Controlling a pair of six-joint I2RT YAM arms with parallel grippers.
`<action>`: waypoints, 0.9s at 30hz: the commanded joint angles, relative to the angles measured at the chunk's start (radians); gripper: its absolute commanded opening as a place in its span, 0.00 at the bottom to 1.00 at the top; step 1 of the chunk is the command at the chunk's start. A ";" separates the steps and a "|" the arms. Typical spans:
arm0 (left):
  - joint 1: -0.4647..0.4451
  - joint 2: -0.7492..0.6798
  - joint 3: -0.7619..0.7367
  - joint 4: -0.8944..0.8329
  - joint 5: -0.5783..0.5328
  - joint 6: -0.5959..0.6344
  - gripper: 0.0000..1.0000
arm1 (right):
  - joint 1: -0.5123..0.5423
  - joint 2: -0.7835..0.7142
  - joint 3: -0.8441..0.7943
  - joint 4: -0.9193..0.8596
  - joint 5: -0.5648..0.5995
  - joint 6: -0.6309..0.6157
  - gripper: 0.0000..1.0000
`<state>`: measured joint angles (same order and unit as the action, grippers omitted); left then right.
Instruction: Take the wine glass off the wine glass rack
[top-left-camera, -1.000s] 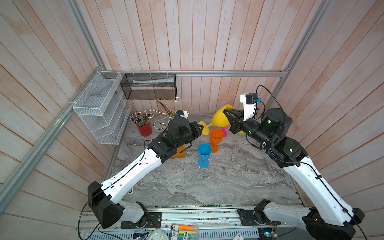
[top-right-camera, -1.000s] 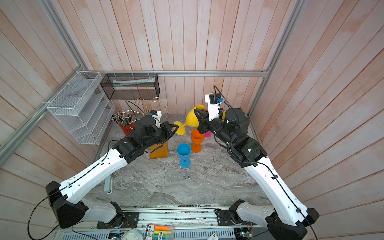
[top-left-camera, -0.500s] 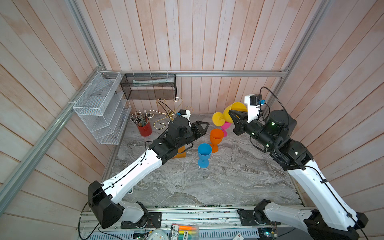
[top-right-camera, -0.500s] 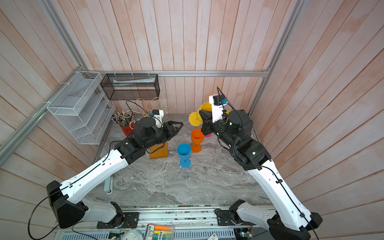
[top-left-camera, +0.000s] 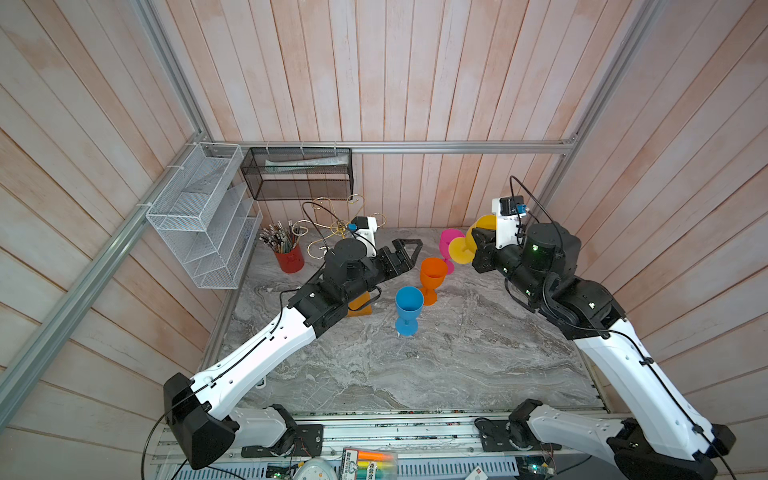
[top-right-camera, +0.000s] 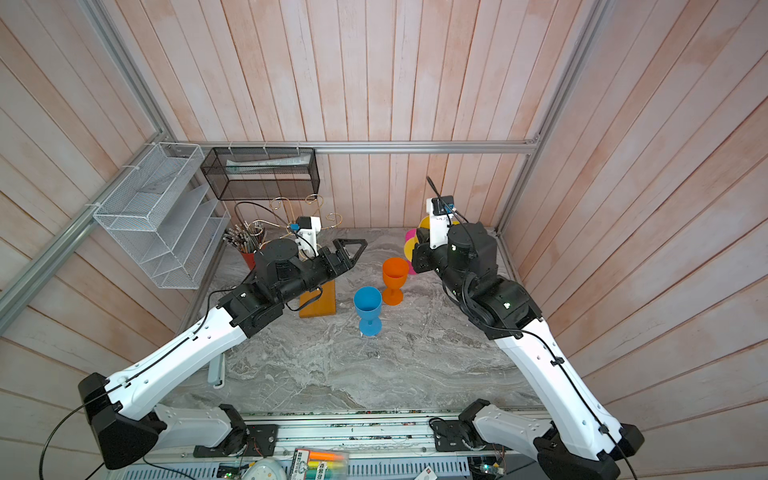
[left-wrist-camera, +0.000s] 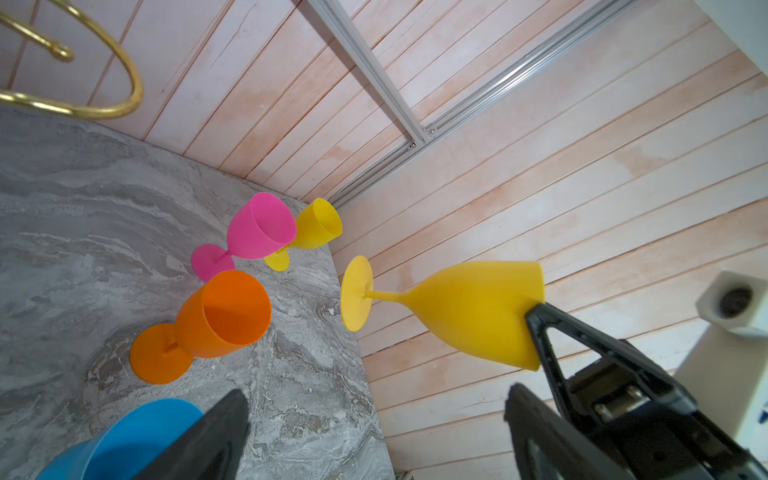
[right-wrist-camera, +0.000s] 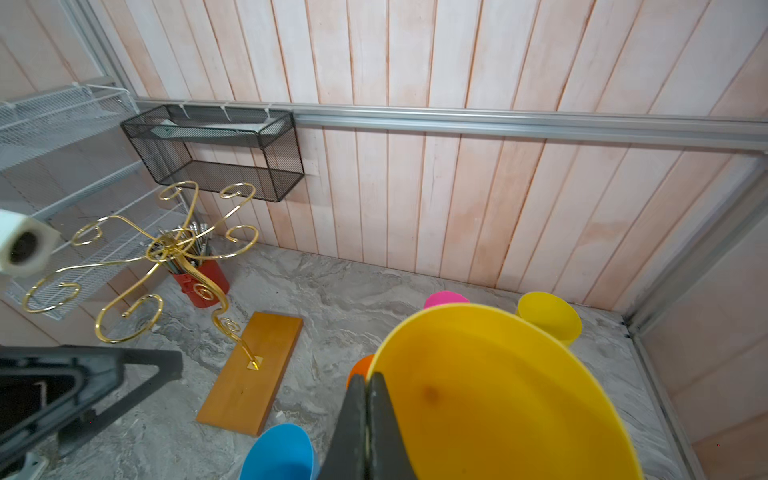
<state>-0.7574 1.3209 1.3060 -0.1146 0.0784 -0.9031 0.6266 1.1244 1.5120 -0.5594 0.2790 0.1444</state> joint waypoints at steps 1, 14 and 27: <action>-0.014 -0.005 0.010 0.020 0.036 0.081 0.99 | -0.005 -0.003 -0.007 -0.064 0.096 0.042 0.00; -0.094 -0.005 0.070 -0.012 0.021 0.269 1.00 | -0.104 -0.045 -0.279 0.012 0.036 0.134 0.00; -0.188 -0.002 0.127 -0.064 -0.079 0.446 1.00 | -0.208 -0.030 -0.530 0.270 -0.064 0.152 0.00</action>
<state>-0.9409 1.3209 1.3945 -0.1574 0.0399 -0.5224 0.4278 1.0969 0.9939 -0.3935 0.2390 0.2844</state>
